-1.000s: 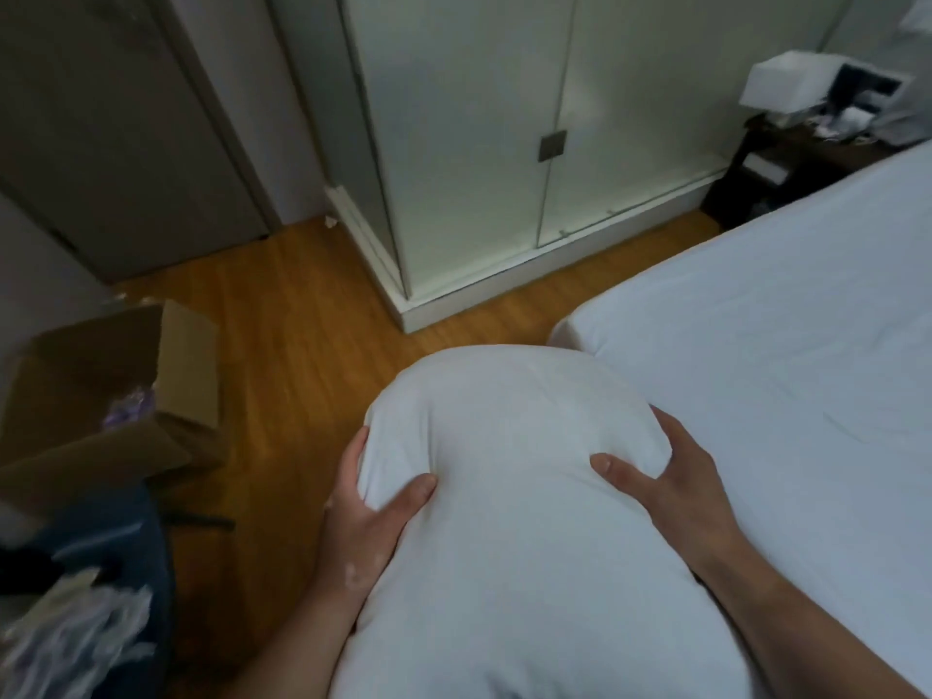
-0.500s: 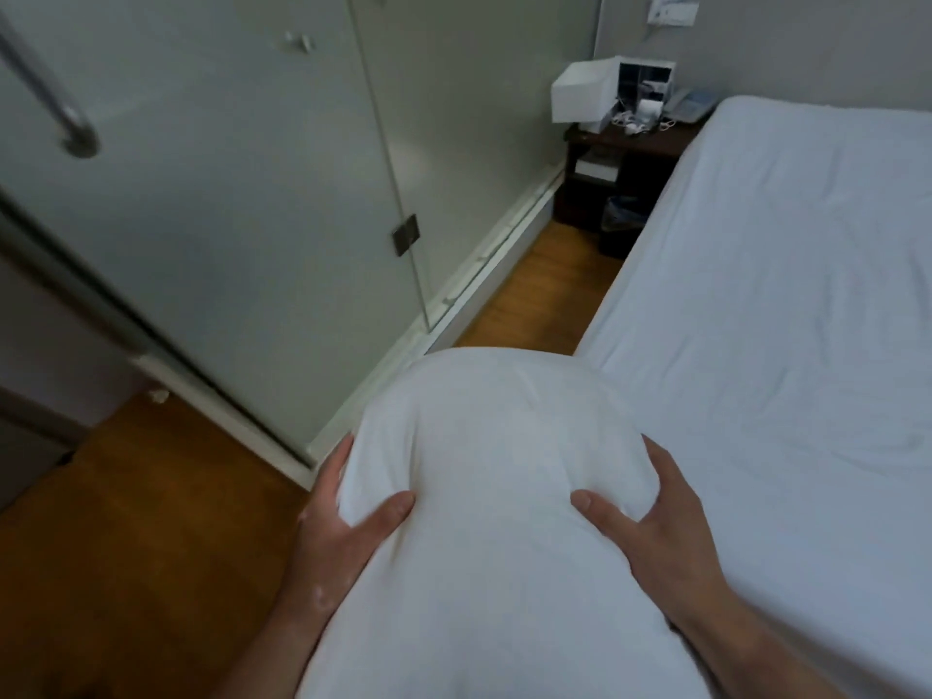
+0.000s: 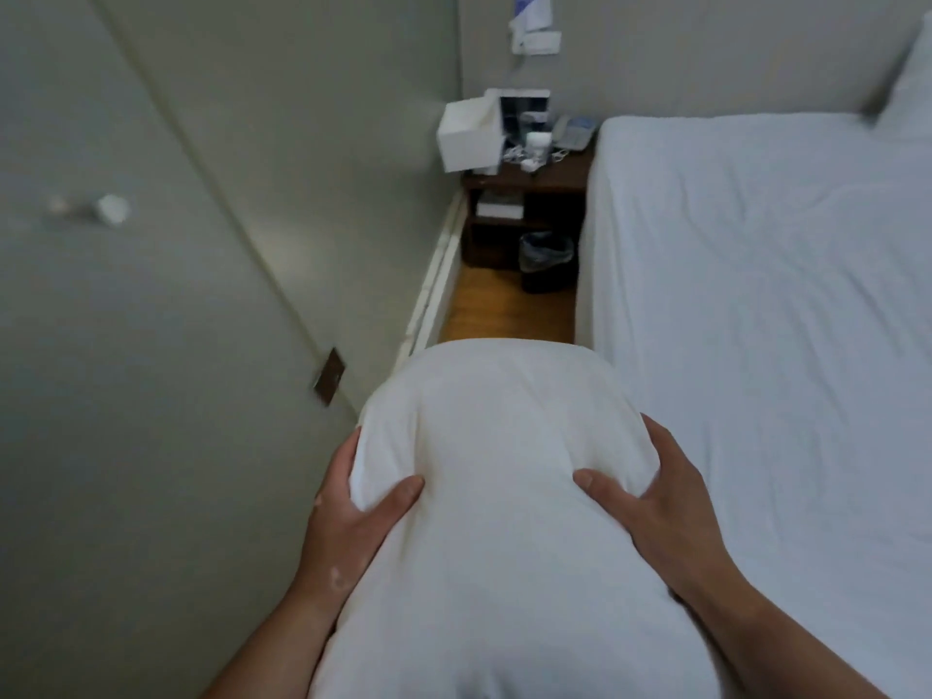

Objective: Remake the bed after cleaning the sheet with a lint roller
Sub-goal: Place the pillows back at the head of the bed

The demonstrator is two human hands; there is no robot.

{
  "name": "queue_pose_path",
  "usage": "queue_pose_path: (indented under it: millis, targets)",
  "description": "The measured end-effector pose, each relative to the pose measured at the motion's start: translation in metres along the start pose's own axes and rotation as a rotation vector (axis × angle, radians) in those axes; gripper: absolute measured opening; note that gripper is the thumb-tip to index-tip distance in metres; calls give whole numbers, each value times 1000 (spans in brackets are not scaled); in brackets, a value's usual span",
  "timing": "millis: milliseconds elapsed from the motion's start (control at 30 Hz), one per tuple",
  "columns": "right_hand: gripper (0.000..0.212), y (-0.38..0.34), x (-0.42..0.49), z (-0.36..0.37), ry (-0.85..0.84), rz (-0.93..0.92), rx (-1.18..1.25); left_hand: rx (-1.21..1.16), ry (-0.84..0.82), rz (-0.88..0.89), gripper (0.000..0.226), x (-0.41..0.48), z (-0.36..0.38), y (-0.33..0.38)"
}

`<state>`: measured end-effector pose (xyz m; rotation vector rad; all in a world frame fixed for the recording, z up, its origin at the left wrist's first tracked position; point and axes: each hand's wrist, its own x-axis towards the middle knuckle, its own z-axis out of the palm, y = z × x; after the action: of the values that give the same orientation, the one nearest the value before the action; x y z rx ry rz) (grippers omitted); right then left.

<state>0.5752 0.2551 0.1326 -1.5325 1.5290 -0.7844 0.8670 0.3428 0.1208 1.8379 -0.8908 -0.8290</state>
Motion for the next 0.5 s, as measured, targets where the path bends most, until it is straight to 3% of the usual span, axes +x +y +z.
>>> queue_pose_path:
  millis: [267, 500]
  targets:
    - [87, -48, 113, 24, 321, 146, 32, 47, -373, 109, 101, 220, 43, 69]
    - [94, -60, 294, 27, 426, 202, 56, 100, -444, 195, 104, 412, 121, 138]
